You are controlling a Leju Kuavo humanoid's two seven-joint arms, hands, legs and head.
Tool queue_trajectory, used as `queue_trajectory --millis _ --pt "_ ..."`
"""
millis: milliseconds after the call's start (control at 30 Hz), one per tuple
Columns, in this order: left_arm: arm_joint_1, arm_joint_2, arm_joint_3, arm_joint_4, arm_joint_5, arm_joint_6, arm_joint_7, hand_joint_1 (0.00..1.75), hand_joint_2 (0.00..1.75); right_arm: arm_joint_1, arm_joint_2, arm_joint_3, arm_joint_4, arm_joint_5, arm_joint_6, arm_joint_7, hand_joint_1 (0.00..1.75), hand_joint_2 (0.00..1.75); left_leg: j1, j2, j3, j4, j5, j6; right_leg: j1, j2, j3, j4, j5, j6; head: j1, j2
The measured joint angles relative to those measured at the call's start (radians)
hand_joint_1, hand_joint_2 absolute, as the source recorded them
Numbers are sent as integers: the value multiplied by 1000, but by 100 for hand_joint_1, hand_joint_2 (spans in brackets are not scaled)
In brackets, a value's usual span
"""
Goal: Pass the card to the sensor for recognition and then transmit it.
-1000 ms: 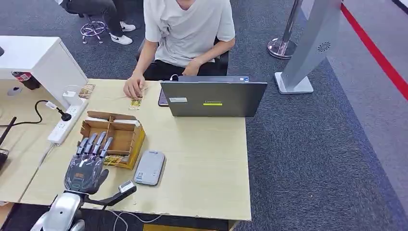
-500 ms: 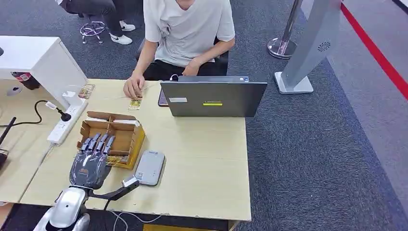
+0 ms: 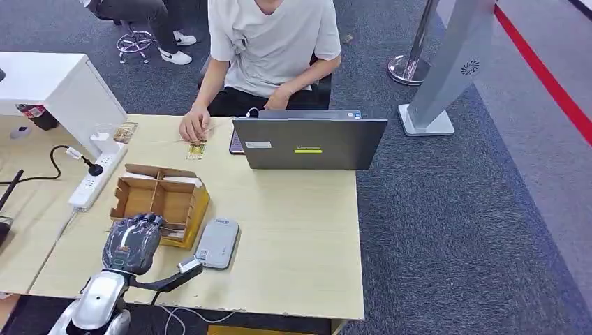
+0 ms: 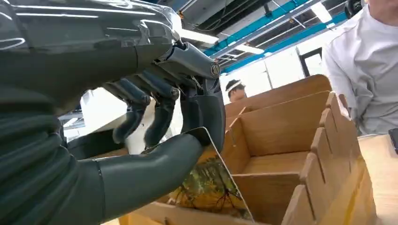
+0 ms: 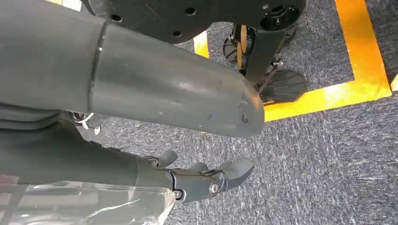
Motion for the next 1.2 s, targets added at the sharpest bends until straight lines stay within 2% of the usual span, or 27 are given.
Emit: queue_trajectory --millis 267,433,667,900,1033,1200 --pt "0 -1 0 5 23 4 -7 175 175 -1 0 0 0 2 0 0 0 0 0 0 0 0 0 0 0 0 0 0 0 0 0 0" --pt "7 -11 0 -10 20 102 -21 175 175 -1 0 -2 0 3 -4 -3 0 0 0 0 0 0 0 0 0 0 0 0 0 0 0 0" --pt "29 -28 -4 -190 14 150 -43 175 175 -1 0 -15 0 -4 -10 -16 0 0 0 0 0 0 0 0 0 0 0 0 0 0 0 0" --pt "5 -29 -68 -447 46 138 -42 175 175 -1 1 -29 0 -12 -11 -26 0 0 0 0 0 0 0 0 0 0 0 0 0 0 0 0" --pt "-29 -23 -90 -506 64 142 -42 175 175 -2 2 -33 0 -11 -12 -29 0 0 0 0 1 0 0 0 0 0 0 0 0 0 0 0" --pt "-72 -19 -102 -528 60 127 -33 175 175 -2 2 -36 0 -5 -11 -30 0 0 0 0 1 0 1 0 0 0 0 0 0 0 0 0"
